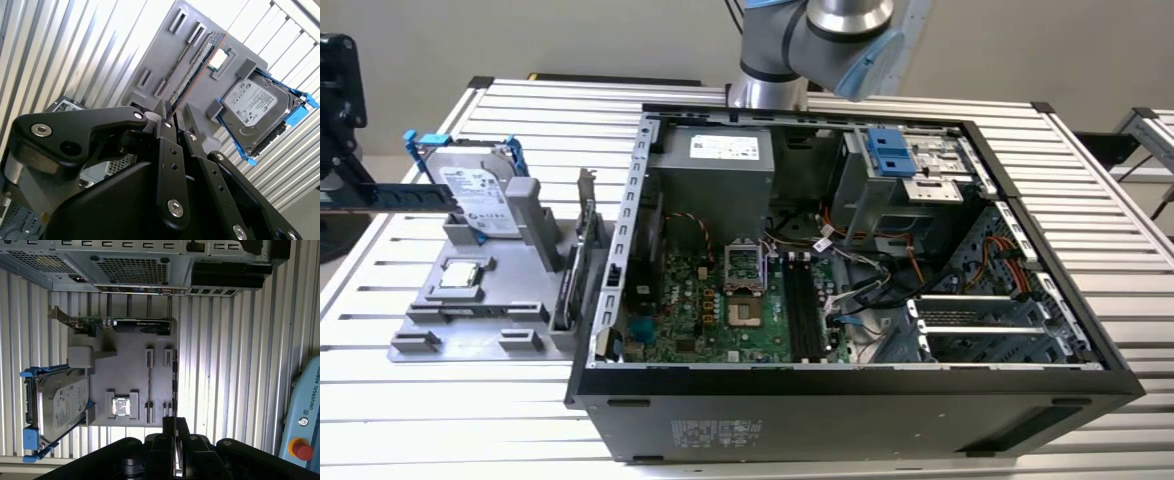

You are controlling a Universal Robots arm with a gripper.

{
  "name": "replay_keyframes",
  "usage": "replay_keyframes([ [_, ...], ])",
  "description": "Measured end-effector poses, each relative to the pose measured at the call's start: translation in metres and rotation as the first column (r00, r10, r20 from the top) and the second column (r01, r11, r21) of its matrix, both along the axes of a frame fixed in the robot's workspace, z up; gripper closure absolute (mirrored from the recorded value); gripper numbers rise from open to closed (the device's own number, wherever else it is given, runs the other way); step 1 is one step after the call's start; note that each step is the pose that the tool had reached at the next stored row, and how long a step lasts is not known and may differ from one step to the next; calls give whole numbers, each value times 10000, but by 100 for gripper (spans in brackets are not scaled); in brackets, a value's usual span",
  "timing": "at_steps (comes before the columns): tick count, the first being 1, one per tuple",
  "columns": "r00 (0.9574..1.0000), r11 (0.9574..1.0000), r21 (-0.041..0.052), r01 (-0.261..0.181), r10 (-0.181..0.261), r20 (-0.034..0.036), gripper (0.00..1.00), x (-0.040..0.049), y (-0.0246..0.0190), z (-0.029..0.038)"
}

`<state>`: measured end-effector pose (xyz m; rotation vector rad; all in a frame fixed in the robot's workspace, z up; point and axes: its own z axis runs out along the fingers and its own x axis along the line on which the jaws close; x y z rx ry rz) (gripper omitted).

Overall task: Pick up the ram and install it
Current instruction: 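Pick up the ram and move it above insertion slot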

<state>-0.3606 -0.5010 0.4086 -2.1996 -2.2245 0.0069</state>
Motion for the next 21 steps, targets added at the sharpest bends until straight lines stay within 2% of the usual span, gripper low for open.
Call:
replay_keyframes([
  [21,10000,10000,1,0,0,0,100,200,0,0],
])
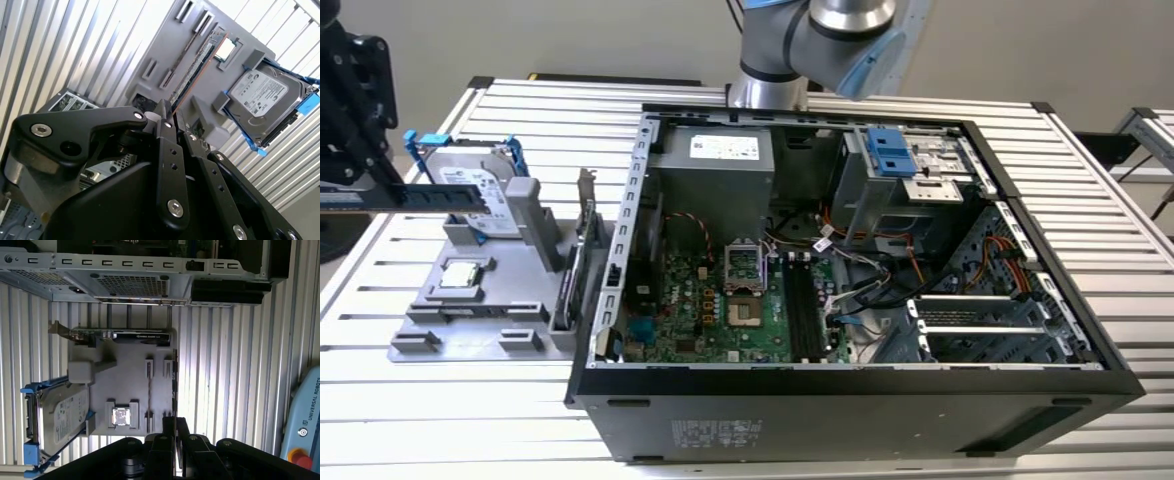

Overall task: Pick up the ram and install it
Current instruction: 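Pick up the ram and move it above insertion slot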

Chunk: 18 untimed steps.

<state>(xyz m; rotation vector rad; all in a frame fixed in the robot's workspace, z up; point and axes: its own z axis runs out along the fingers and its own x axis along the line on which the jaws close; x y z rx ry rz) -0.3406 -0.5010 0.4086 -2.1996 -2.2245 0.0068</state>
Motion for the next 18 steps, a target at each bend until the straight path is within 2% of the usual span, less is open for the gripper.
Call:
replay_keyframes([
  [18,10000,10000,-1,0,0,-1,100,177,0,1],
])
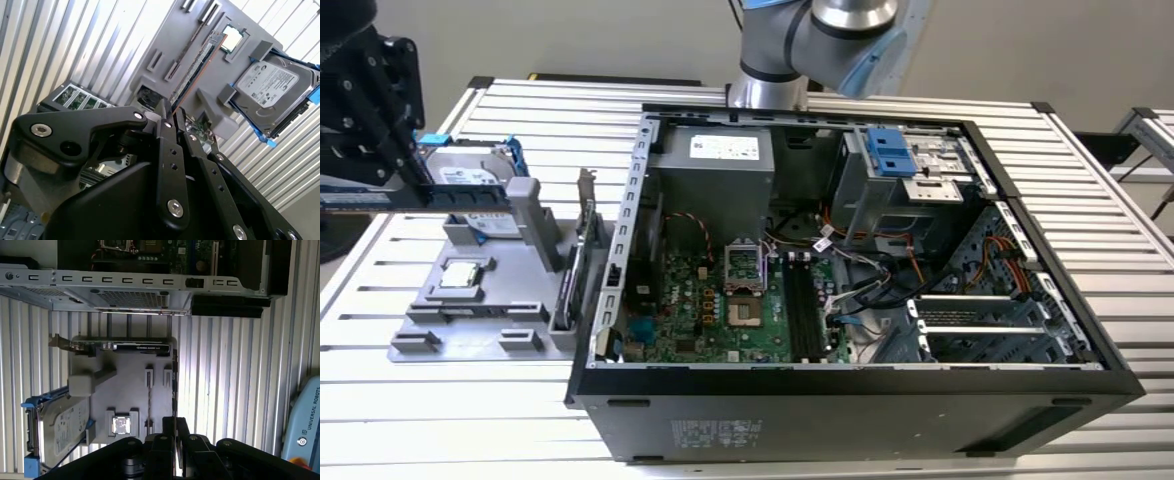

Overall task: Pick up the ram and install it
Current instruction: 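Pick up the ram and move it above insertion slot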

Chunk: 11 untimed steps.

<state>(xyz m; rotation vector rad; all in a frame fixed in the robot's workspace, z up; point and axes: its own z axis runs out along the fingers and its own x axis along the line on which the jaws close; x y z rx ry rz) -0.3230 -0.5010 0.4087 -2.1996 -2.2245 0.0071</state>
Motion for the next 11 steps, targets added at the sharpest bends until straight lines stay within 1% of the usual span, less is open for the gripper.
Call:
replay_keyframes([
  [11,10000,10000,0,0,0,1,100,101,0,0],
])
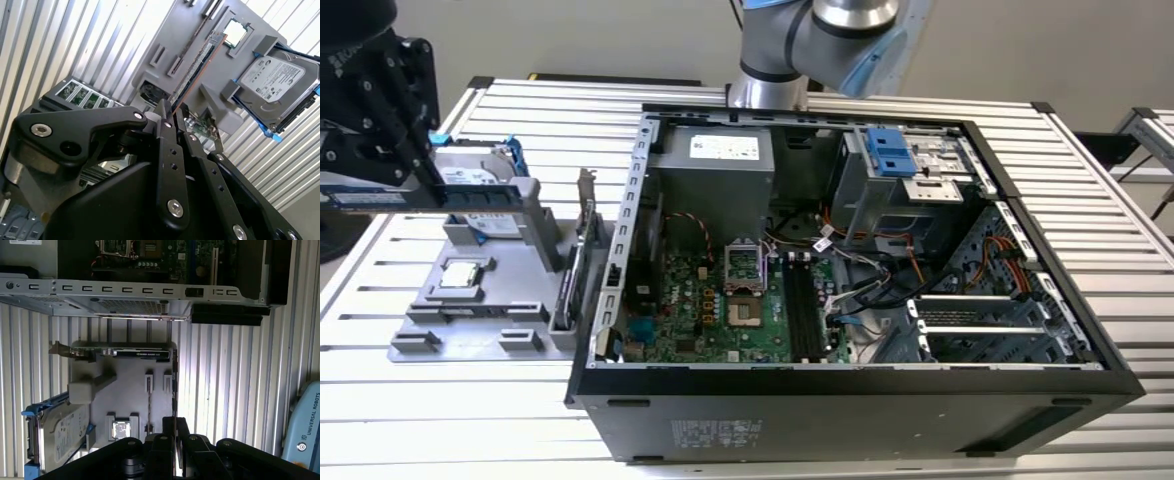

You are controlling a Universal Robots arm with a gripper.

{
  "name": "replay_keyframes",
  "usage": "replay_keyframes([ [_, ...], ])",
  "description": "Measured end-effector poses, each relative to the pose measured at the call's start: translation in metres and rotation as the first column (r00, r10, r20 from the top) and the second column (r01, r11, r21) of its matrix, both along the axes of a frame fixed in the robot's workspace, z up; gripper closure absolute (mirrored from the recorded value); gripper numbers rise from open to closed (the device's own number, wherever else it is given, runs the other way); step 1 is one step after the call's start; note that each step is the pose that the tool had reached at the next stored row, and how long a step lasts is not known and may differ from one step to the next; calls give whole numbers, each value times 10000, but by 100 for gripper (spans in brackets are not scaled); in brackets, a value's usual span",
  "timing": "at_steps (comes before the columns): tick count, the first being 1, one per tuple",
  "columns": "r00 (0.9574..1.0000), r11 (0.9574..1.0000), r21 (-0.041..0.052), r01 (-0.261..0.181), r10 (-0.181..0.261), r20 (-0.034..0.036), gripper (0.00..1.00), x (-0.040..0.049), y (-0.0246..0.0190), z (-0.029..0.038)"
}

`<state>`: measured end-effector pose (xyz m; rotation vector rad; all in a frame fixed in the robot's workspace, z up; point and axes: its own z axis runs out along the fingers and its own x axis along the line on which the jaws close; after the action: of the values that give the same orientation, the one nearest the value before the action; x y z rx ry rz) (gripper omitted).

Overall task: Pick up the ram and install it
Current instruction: 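Pick up the ram and move it above insertion slot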

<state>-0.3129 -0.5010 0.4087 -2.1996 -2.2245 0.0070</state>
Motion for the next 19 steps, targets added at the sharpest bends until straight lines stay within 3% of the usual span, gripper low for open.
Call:
replay_keyframes([
  [19,10000,10000,0,0,0,0,100,192,0,0],
])
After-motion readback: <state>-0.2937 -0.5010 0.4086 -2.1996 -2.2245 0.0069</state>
